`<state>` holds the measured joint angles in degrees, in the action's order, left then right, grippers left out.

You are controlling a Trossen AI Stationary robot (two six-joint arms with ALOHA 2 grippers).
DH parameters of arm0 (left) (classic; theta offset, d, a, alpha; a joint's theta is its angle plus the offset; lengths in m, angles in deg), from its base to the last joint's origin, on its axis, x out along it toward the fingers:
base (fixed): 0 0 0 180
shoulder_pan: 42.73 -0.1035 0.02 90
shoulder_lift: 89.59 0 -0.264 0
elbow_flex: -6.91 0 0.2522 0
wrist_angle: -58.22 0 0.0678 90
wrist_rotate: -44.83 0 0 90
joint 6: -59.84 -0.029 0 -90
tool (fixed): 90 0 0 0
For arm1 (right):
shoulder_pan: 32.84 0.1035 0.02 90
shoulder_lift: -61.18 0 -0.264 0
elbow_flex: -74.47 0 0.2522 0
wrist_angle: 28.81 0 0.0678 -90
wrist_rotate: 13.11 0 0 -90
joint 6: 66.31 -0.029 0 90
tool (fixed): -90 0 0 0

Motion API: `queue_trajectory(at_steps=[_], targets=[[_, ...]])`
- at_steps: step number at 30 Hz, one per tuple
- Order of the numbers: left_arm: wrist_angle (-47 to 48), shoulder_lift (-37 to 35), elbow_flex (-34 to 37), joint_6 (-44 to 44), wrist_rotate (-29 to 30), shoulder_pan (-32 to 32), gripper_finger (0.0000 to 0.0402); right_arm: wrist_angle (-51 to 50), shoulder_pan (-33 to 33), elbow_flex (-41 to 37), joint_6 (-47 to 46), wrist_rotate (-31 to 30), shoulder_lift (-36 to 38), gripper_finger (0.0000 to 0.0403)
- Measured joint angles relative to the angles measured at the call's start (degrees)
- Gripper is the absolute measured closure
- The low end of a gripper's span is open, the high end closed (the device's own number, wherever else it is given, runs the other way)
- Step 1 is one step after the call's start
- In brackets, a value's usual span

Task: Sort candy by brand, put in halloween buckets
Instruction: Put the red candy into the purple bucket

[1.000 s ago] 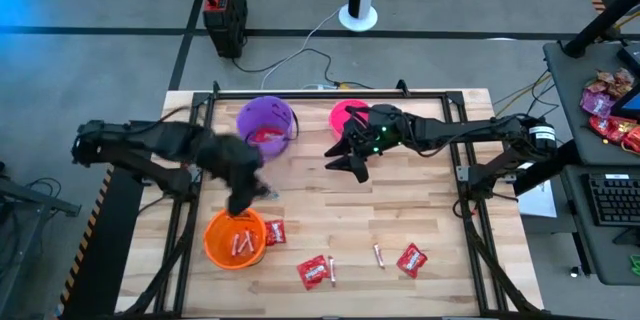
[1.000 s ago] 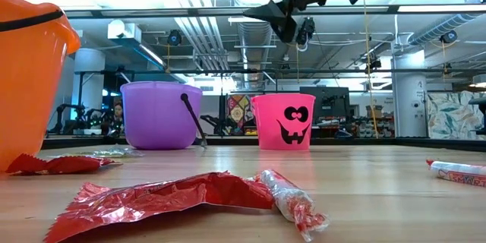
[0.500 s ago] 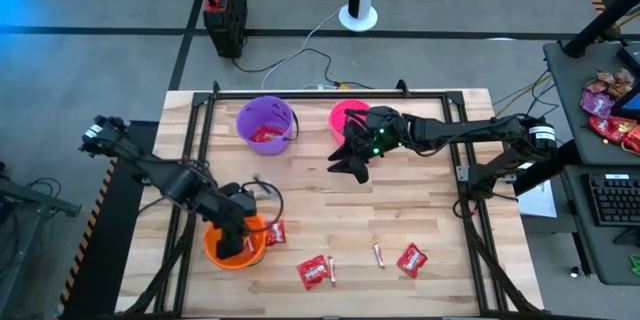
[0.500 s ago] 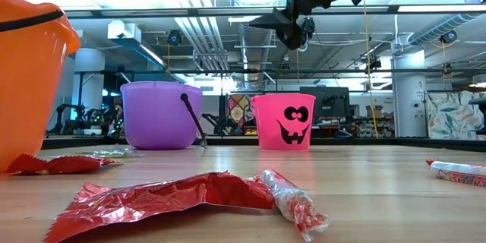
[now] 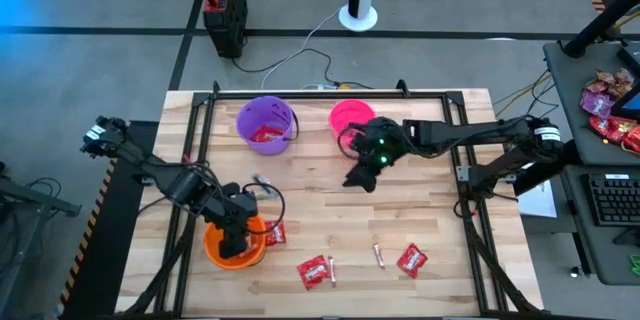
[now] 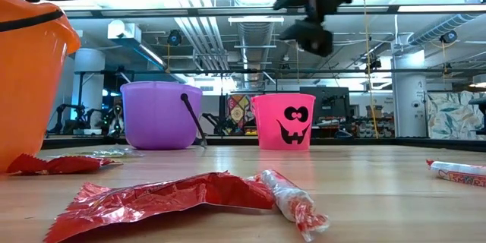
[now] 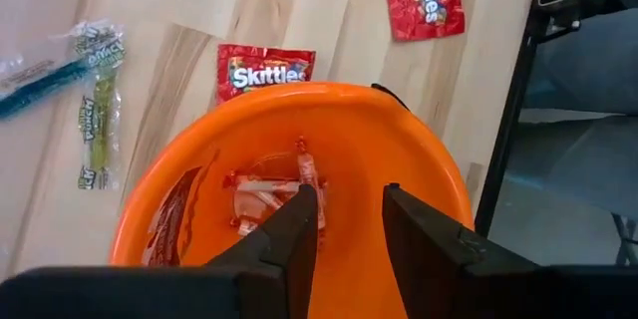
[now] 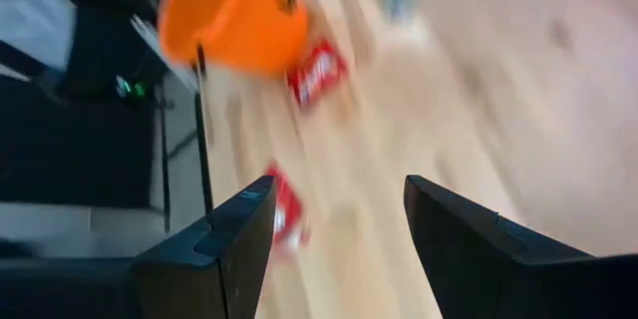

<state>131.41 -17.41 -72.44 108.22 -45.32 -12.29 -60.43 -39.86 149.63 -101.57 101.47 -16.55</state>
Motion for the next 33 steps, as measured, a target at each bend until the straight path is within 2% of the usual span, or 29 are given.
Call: queue_trajectory(at_steps=[4,8,12,17,22,27,33], targets=[[-0.1,-1.2,-1.8,-3.8,3.1,0.0,0.0287,-15.8,4.5,3.0,-4.4,0.0,1.5,0.0188],[-0.2,-3.0,-4.5,-9.4,13.3,-0.3,0.0283,-31.3,11.4,4.7,-11.8,-0.2,1.7,0.0188],[-0.1,-5.3,-6.3,-13.5,23.2,-1.6,0.0285,-38.7,19.5,2.6,-26.8,-0.2,1.7,0.0188],[-0.2,-8.3,-6.6,-14.1,32.3,-2.5,0.0289,-35.9,28.6,-2.7,-45.0,-0.8,1.6,0.0188],[-1.2,-10.0,-5.7,-15.1,38.1,-2.4,0.029,-27.4,35.0,-8.1,-46.6,-4.0,0.2,0.0188],[-3.6,-10.2,-5.1,-16.6,38.7,-2.5,0.029,-25.9,36.6,-13.2,-47.7,-4.2,-2.3,0.0188],[-4.1,-9.7,-5.0,-16.6,38.7,-2.5,0.029,-14.1,36.5,-18.7,-48.5,-4.1,-4.8,0.0188]])
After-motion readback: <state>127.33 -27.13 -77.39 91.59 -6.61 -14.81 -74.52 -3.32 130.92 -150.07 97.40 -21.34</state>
